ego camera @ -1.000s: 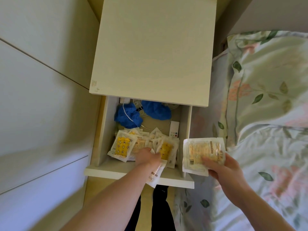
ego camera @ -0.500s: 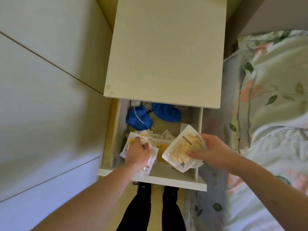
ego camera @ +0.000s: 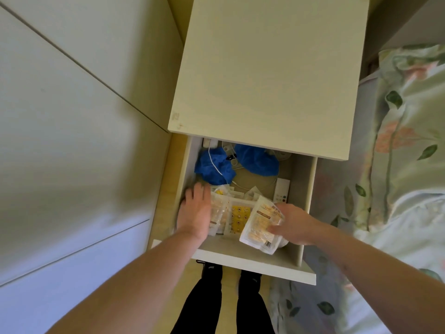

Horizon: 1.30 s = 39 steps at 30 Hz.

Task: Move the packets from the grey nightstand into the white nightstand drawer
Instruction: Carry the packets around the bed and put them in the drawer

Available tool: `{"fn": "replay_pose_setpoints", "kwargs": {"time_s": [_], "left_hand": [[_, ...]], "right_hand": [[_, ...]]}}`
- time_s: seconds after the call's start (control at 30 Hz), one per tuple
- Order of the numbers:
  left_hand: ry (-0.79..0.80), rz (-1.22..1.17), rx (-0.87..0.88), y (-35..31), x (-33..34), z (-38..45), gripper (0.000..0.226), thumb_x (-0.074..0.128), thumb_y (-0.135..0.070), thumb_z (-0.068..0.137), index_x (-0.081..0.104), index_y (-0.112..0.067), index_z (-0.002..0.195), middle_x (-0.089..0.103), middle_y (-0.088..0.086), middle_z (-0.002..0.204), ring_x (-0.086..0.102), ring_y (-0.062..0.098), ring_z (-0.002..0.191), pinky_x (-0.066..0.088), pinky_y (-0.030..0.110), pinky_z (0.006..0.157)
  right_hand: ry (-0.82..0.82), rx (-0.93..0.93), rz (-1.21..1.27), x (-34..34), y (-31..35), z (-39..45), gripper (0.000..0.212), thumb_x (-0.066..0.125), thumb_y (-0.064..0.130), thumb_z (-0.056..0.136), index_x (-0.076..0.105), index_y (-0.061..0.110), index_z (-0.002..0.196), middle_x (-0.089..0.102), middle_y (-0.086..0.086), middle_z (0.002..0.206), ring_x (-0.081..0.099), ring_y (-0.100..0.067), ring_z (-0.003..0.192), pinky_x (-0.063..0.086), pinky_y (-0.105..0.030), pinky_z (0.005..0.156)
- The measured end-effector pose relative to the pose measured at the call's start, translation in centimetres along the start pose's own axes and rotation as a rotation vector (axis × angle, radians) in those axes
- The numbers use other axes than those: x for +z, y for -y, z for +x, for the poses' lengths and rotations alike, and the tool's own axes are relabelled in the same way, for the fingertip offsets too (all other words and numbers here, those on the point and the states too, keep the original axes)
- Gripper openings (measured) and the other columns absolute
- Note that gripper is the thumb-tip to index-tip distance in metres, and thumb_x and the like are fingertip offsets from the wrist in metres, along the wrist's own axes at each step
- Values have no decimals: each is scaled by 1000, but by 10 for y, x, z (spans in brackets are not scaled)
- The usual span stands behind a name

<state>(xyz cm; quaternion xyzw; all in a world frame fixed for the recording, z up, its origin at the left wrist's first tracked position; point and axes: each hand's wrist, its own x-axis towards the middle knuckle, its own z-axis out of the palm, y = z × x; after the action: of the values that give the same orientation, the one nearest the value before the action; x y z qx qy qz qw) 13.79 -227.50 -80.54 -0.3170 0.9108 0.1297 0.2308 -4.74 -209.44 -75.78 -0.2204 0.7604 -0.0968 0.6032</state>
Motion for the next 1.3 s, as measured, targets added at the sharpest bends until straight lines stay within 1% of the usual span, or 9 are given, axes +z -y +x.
{"fn": "replay_pose_setpoints", "kwargs": {"time_s": [0.07, 0.17, 0.33, 0.47, 0.6, 0.87, 1.03, 1.17, 1.3], "left_hand": [[6, 103, 143, -4, 1, -2, 86, 77, -11, 79, 33, -14, 152, 27, 12, 156, 31, 32, 143, 39, 47, 115], [175, 232, 385, -3, 9, -4, 75, 69, -7, 85, 35, -14, 152, 11, 10, 167, 11, 36, 154, 21, 55, 124], [355, 261, 324, 9, 8, 2, 83, 62, -1, 89, 23, -18, 160, -5, 7, 171, -3, 34, 157, 13, 51, 128], [408, 282, 304, 19, 5, 3, 79, 61, -4, 90, 25, -20, 159, -8, 5, 171, 1, 32, 157, 16, 56, 126], [414, 326, 322, 22, 4, 1, 73, 58, -10, 94, 24, -14, 159, -5, 7, 171, 4, 32, 157, 12, 54, 127], [326, 248, 364, 2, -3, 4, 76, 67, -9, 88, 31, -10, 155, 10, 12, 168, 21, 33, 151, 29, 47, 123], [227, 120, 403, -26, -3, 19, 76, 74, -16, 85, 39, -15, 152, 28, 6, 159, 32, 27, 142, 38, 43, 116], [200, -7, 292, -42, 4, 34, 79, 83, -11, 75, 47, -17, 145, 39, 3, 148, 42, 23, 132, 49, 39, 106], [218, 78, 313, -47, 13, 47, 70, 82, -3, 73, 56, -15, 137, 38, 7, 145, 44, 26, 129, 53, 41, 101]], "right_hand": [[-65, 40, -119, 3, 0, 8, 45, 66, 22, 97, 53, 22, 141, 64, -1, 131, 62, -22, 119, 54, -33, 98], [-144, 90, -253, 4, 5, 12, 47, 61, 19, 100, 48, 22, 145, 63, -6, 131, 63, -25, 110, 58, -35, 88], [-241, 110, -390, 4, 6, 13, 37, 61, 9, 98, 57, 23, 131, 61, 2, 101, 62, -18, 90, 59, -32, 81], [-270, 126, -360, 5, 5, 8, 42, 64, 10, 98, 56, 21, 137, 61, -2, 122, 63, -19, 102, 57, -29, 87], [-160, 162, -362, 8, 4, 4, 33, 62, 13, 98, 58, 21, 130, 64, -1, 111, 64, -16, 94, 57, -27, 80], [-131, 201, -630, 30, 8, 21, 49, 66, 0, 92, 55, 14, 137, 64, -7, 124, 62, -23, 113, 59, -35, 91], [-213, 177, -638, 42, 6, 22, 82, 76, 4, 83, 33, 10, 152, 39, -11, 150, 40, -29, 136, 57, -38, 96], [-211, -15, -644, 47, 5, 26, 91, 73, -2, 80, 29, 19, 157, 27, -8, 158, 32, -31, 141, 46, -43, 110], [-76, -174, -801, 52, 4, 34, 95, 71, 0, 84, 20, 24, 161, 9, -1, 168, 10, -35, 154, 28, -52, 123]]}}
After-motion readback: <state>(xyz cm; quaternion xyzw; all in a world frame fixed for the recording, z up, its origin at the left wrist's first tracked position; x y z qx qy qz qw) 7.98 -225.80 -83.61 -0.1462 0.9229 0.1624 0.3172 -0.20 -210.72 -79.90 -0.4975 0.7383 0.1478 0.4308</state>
